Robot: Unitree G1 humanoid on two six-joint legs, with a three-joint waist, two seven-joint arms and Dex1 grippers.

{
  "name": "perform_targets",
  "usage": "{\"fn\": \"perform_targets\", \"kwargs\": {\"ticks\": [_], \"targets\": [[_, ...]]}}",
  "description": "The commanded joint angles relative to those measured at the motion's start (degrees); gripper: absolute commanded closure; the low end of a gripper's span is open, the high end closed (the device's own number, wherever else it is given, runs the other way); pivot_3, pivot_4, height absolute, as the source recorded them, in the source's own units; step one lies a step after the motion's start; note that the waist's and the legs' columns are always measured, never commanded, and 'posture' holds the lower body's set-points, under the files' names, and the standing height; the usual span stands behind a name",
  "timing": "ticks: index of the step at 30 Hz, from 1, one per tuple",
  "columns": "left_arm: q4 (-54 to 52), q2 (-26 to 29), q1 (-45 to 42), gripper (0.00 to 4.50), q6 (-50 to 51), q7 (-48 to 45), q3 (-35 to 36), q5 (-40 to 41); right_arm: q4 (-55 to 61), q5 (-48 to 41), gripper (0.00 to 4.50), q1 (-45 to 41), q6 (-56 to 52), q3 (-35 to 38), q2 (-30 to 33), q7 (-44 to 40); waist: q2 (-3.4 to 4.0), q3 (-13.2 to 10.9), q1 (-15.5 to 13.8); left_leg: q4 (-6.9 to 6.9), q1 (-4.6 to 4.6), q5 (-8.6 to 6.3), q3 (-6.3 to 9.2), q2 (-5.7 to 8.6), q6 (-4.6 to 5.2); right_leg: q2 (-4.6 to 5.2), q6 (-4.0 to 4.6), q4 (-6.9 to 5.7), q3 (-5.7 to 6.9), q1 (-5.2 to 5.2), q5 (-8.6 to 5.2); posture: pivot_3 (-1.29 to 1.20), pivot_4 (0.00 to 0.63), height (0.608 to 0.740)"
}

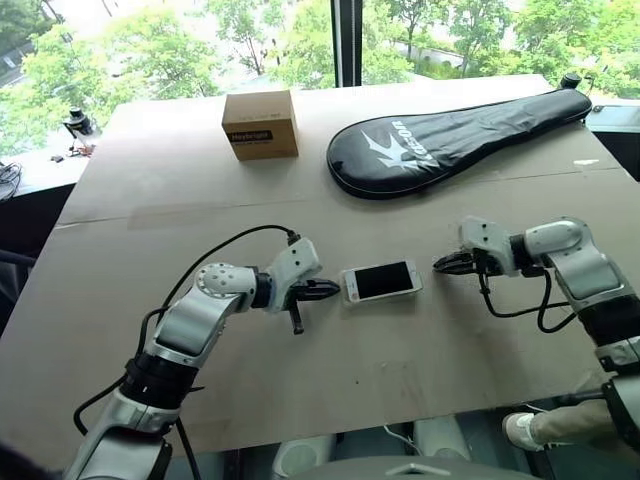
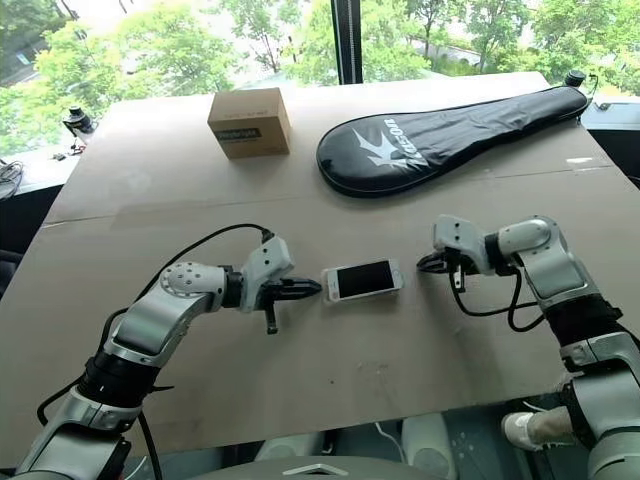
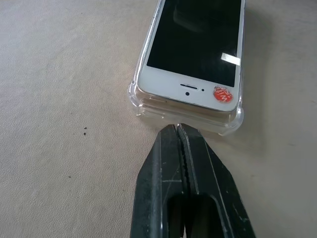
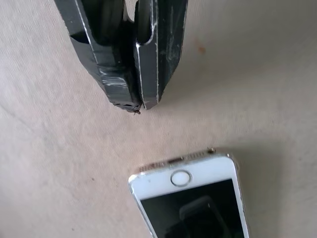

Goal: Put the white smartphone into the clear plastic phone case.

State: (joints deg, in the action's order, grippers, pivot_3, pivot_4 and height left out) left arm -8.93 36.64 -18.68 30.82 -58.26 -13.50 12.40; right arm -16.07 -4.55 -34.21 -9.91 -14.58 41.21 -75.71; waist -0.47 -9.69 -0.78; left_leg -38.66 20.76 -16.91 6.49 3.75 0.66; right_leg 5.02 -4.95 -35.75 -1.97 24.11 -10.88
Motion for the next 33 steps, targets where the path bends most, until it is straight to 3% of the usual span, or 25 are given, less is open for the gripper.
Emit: {"fn": "perform_targets", "kwargs": {"ticks": [1, 33], "targets": [[-0.2, -1.1, 0.2, 4.50, -0.1, 0.2, -2.0, -0.4, 5.3, -3.0, 4.49, -0.3, -3.5, 1.9, 0.0, -0.7, 0.00, 0.0, 0.0, 0.00, 0.00, 0.00, 0.03, -0.01, 0.00, 0.00, 0.00, 0.00, 0.00, 0.00, 0.00, 0.00, 0.150, 0.740], [-0.7, -1.9, 0.6, 4.50, 0.4, 0.8, -1.0, -1.0, 10.7, -3.1, 4.49, -0.8, -7.5, -3.1, -3.2, -1.4, 0.00, 0.0, -0.1, 0.00, 0.02, 0.00, 0.24, 0.00, 0.00, 0.03, -0.01, 0.03, 0.14, -0.04, 0.00, 0.00, 0.150, 0.740]]}}
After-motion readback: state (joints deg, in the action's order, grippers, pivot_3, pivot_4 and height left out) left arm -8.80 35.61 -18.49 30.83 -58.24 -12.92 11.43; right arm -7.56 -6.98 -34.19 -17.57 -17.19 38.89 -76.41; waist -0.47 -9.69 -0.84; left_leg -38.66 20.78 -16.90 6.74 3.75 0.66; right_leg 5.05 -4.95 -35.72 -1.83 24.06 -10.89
